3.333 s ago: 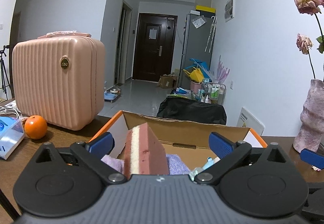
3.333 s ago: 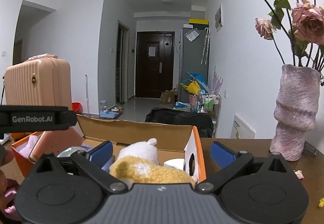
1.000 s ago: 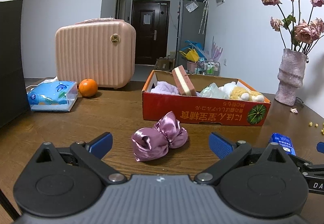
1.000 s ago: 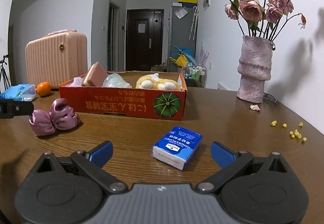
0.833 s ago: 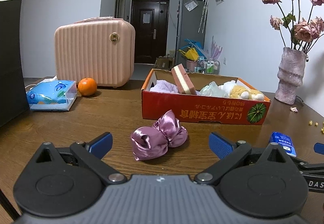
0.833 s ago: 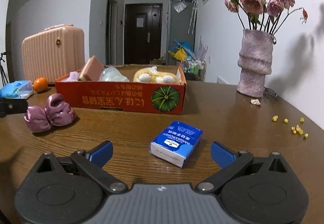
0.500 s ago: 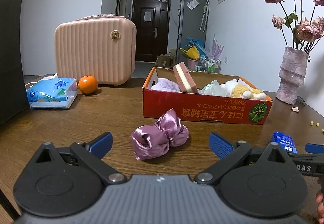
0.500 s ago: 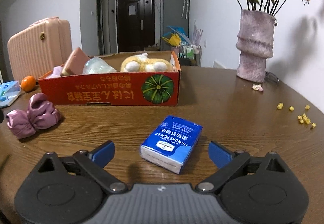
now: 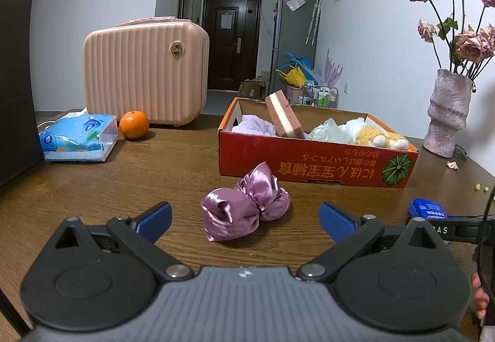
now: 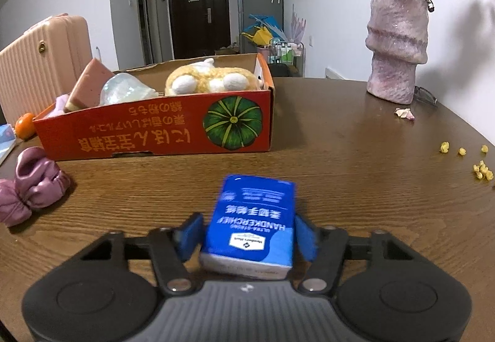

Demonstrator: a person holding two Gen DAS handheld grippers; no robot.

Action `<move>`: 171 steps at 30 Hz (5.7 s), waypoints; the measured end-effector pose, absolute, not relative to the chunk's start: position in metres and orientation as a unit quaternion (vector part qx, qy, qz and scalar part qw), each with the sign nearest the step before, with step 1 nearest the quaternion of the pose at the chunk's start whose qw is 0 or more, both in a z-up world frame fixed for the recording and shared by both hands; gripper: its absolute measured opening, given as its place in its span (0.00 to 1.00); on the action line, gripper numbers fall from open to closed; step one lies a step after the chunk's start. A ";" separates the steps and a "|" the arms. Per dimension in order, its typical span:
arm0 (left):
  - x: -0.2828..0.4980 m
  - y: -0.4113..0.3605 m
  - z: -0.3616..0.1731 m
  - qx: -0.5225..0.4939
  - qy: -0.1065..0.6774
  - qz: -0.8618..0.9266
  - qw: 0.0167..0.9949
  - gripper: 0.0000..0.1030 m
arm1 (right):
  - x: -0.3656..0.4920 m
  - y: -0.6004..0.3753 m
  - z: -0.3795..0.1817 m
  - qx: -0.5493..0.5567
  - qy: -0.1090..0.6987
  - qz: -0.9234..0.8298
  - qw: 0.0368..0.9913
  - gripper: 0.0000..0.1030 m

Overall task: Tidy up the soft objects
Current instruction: 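Lower the right gripper onto the blue handkerchief pack and close, then close the left gripper on the pink satin bow while the right holds the handkerchief pack, then carry the pink bow in the left tool while the right carries the handkerchief pack to the box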

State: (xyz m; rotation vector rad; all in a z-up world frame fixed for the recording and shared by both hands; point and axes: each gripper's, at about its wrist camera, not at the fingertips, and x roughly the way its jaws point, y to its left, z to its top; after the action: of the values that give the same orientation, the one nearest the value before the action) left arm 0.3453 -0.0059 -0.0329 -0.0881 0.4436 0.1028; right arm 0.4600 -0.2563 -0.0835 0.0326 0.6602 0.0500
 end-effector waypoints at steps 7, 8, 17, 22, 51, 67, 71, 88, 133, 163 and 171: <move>0.347 -0.006 -0.033 -0.045 0.222 0.051 0.973 1.00 | 0.463 -0.254 -0.083 0.011 0.322 0.026 0.946 0.50; 0.347 -0.006 -0.033 -0.045 0.223 0.051 0.973 1.00 | 0.462 -0.255 -0.083 0.011 0.321 0.026 0.947 0.49; 0.348 -0.005 -0.034 -0.049 0.226 0.046 0.972 1.00 | 0.444 -0.254 -0.073 0.017 0.274 0.030 0.961 0.49; 0.349 -0.003 -0.034 -0.051 0.226 0.045 0.972 1.00 | 0.435 -0.251 -0.068 0.020 0.254 0.041 0.966 0.49; 0.432 0.014 -0.062 -0.006 0.292 0.034 0.956 1.00 | 0.431 -0.246 -0.067 0.015 0.238 0.044 0.970 0.49; 0.453 0.003 -0.075 0.006 0.330 -0.010 0.944 0.72 | 0.432 -0.244 -0.068 0.010 0.238 0.047 0.970 0.49; 0.453 0.001 -0.076 0.005 0.332 -0.024 0.943 0.52 | 0.432 -0.244 -0.068 0.008 0.237 0.050 0.970 0.49; 0.426 -0.024 -0.057 0.015 0.265 -0.006 0.964 0.42 | 0.426 -0.242 -0.062 0.010 0.223 0.070 0.972 0.49; 0.404 -0.056 -0.002 -0.048 0.150 0.007 0.987 0.43 | 0.426 -0.236 -0.030 0.028 0.091 0.085 0.992 0.49; 0.547 -0.056 0.005 -0.068 0.127 -0.006 0.990 0.43 | 0.584 -0.213 -0.031 0.012 0.080 0.091 0.993 0.50; 0.569 -0.052 0.002 -0.062 0.132 0.000 0.989 0.43 | 0.603 -0.210 -0.034 0.005 0.098 0.091 0.991 0.50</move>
State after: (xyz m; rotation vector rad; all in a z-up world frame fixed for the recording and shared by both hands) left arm 0.5686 -0.0518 0.0016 -0.1242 0.2652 0.0007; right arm 0.6035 -0.2098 -0.0343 0.0103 0.1969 0.1819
